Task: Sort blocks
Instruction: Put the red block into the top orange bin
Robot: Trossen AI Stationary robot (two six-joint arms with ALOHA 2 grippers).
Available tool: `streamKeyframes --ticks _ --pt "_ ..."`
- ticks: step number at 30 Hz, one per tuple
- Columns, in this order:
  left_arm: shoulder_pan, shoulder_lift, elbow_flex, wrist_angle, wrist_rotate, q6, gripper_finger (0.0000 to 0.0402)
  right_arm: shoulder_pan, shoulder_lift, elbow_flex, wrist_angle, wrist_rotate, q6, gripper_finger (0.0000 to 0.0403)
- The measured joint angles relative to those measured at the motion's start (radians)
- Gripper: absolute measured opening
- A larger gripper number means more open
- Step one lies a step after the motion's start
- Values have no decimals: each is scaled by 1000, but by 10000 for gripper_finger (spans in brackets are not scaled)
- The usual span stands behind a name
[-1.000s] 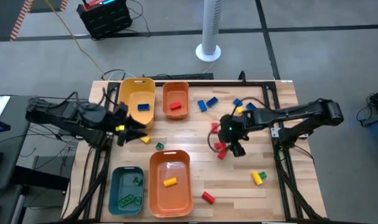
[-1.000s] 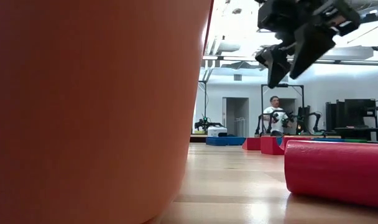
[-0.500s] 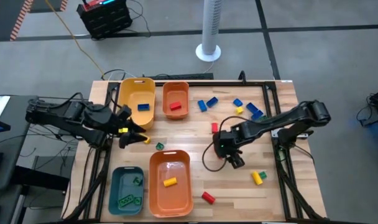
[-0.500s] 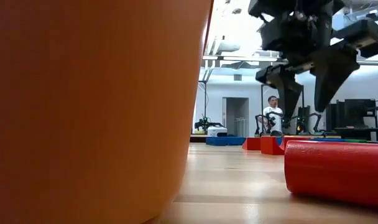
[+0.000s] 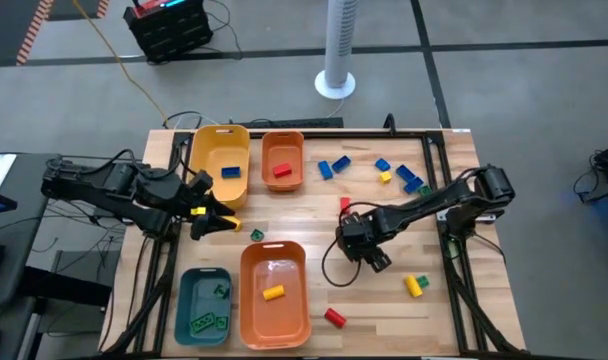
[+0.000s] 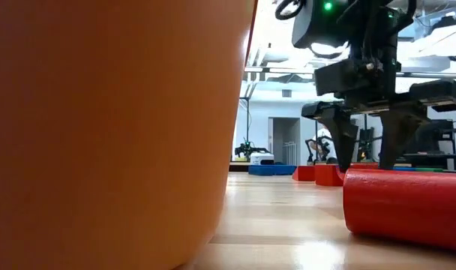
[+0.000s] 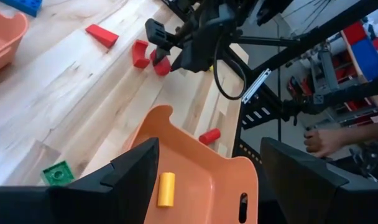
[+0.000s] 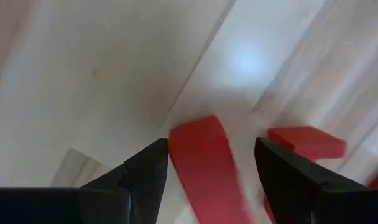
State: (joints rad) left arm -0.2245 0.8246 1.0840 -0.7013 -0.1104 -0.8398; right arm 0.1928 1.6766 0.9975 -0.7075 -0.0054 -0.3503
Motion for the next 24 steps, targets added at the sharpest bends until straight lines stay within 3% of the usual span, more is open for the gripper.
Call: streamKeyframes --ticks 16,20,24 --pt "0 0 0 -5 -1 -7 277 -24 13 -21 12 -14 -51 249" --pt "0 0 0 -5 -2 -10 277 -26 50 -21 5 -36 -51 214" --pt "0 0 0 -6 -2 -21 277 -26 64 -15 3 -37 -24 155"
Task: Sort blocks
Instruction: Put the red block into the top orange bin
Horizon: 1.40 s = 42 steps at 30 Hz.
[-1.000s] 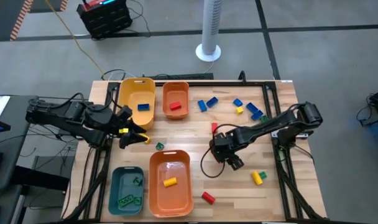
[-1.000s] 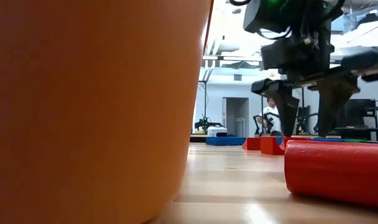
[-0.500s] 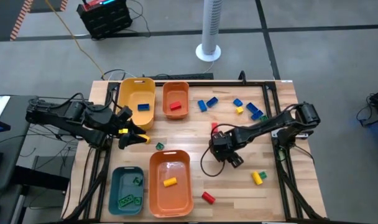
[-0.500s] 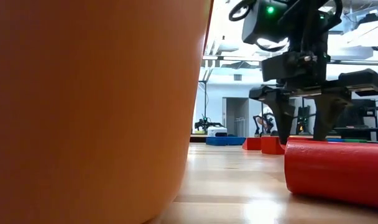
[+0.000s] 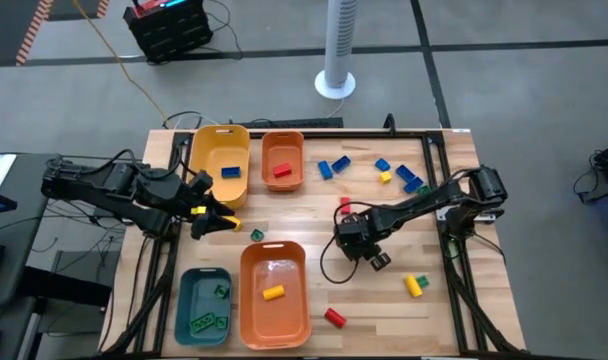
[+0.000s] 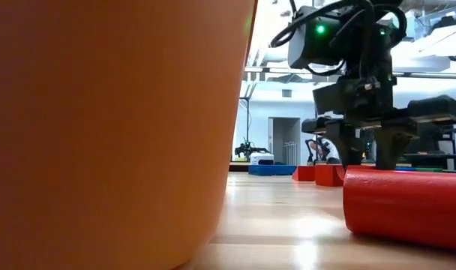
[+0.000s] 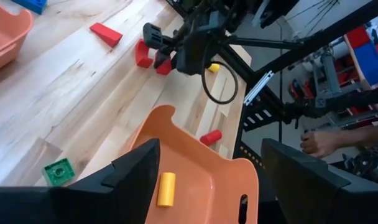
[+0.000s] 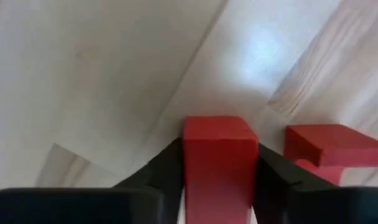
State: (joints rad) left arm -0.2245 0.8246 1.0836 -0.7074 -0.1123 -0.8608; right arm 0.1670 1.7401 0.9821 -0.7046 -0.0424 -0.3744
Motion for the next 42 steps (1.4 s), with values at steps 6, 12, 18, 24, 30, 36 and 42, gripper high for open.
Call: streamKeyframes --ticks 6,12,18,24,30,36,42 --pt "0 0 0 -4 0 0 277 -41 -40 29 -58 -8 14 114" --pt "0 0 0 -57 -9 3 277 -173 -170 89 -59 -4 69 114" --pt "0 25 0 -72 -54 43 277 -320 -310 124 89 -29 157 114" --pt "0 83 0 -54 -99 139 277 -413 -383 124 314 -193 305 116" --pt "31 163 0 11 -147 226 277 -423 -381 124 504 -280 410 116" --pt "94 228 -1 102 -148 306 277 -422 -380 124 622 -307 490 117" --pt "153 267 -1 241 -147 417 277 -438 -387 124 735 -308 579 117"
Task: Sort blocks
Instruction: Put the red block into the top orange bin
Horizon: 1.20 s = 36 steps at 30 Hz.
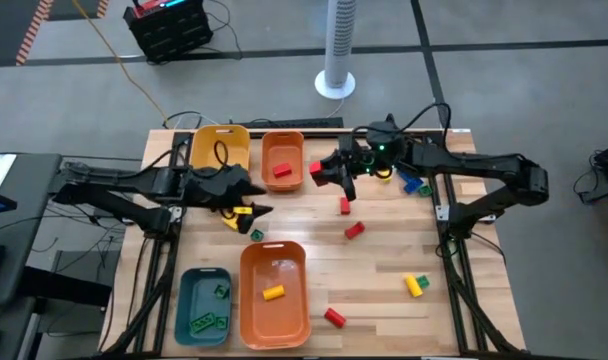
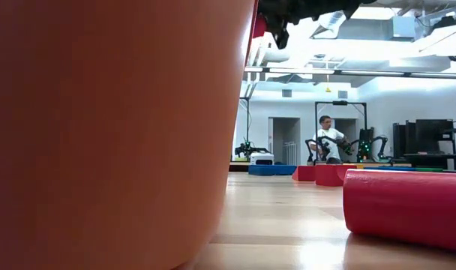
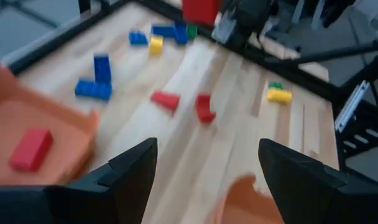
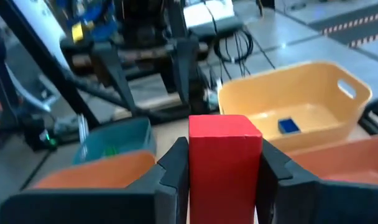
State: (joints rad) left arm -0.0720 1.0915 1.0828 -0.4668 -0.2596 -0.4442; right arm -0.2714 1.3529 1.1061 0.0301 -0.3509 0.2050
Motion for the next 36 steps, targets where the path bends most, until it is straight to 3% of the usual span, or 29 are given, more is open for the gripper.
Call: streamKeyframes --ticks 6,20,36 --pt "38 34 0 136 1 147 277 14 0 0 145 -15 42 118" --pt "63 189 0 555 25 202 277 91 38 1 482 -13 95 118" --pt "77 203 1 753 27 313 277 96 43 0 482 19 101 118"
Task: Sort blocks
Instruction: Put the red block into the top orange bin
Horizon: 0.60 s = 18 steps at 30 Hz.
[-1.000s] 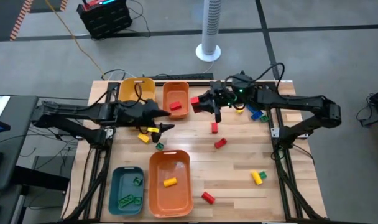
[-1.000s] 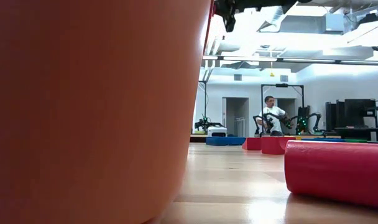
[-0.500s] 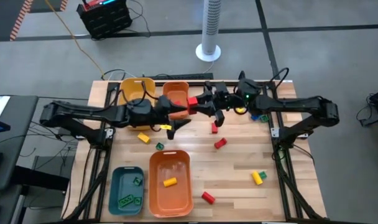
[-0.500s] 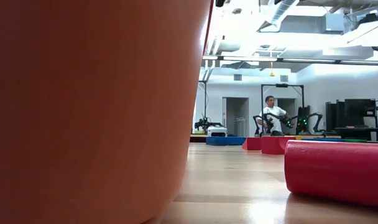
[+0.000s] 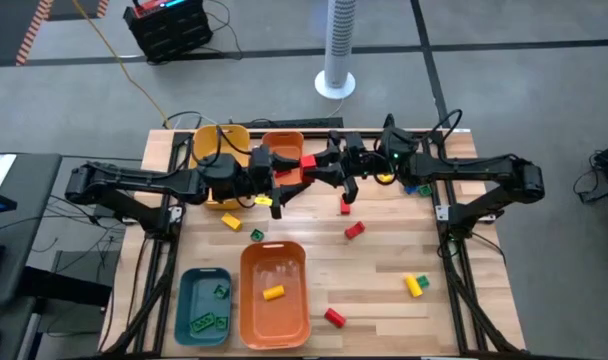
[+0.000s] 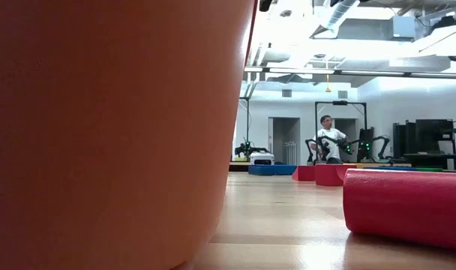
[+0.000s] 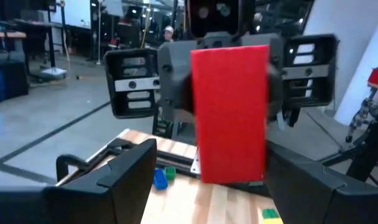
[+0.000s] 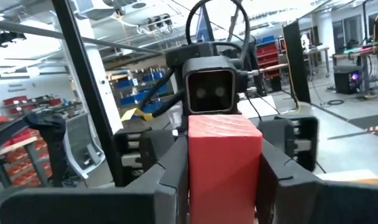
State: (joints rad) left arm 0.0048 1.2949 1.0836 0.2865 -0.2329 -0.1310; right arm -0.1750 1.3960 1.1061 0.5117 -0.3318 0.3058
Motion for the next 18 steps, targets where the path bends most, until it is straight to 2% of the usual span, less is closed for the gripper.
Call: streamKeyframes --ticks 10,14,18 --pt "1 1 0 21 -8 3 269 12 0 0 -10 9 -2 118" --pt "3 1 0 26 -8 -2 227 16 0 0 -13 9 -1 119" --pt "2 1 0 24 -8 -5 166 16 0 0 -37 12 -1 119"
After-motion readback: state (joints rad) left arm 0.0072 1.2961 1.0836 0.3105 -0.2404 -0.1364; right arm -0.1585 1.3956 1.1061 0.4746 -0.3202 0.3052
